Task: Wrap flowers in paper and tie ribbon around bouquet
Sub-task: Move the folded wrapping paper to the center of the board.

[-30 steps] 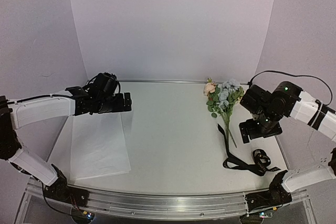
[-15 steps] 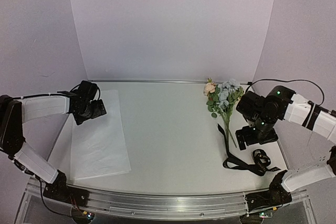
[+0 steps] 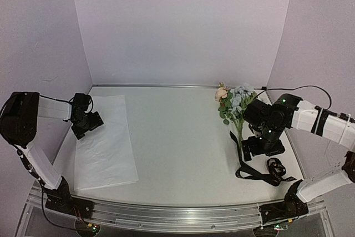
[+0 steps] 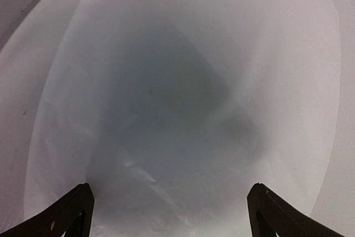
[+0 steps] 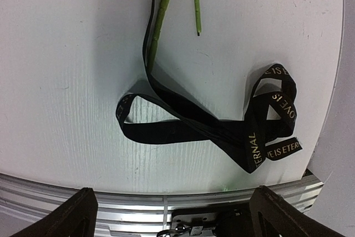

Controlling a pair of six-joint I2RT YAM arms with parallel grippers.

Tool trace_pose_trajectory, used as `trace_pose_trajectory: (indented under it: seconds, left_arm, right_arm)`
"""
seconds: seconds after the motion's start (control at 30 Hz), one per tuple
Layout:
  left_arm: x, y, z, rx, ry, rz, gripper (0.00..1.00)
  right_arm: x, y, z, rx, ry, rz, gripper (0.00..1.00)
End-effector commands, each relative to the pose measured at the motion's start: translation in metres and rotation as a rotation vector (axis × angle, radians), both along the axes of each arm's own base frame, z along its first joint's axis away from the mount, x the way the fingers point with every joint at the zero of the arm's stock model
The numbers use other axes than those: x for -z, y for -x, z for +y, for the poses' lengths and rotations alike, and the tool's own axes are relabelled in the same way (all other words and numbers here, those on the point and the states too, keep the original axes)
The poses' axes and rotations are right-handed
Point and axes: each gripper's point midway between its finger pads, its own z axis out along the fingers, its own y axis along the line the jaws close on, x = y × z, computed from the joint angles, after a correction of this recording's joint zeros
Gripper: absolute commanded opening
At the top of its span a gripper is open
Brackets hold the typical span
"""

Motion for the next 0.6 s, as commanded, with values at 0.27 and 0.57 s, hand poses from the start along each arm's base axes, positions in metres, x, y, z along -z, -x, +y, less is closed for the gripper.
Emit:
trace_pose_trajectory:
  seconds: [0.27, 0.57]
  left_arm:
    - [0.013, -0.001, -0.124, 0.323, 0.167, -0.01, 1.0]
    - [0.013, 0.014, -0.25, 0.556, 0.236, 0.006, 1.0]
  right_arm:
    - [0.012, 0.002, -0.009, 0.042, 0.014, -0.017, 0.98]
    - [0.022, 0.009, -0.01, 0.087, -0.01, -0.004, 0.98]
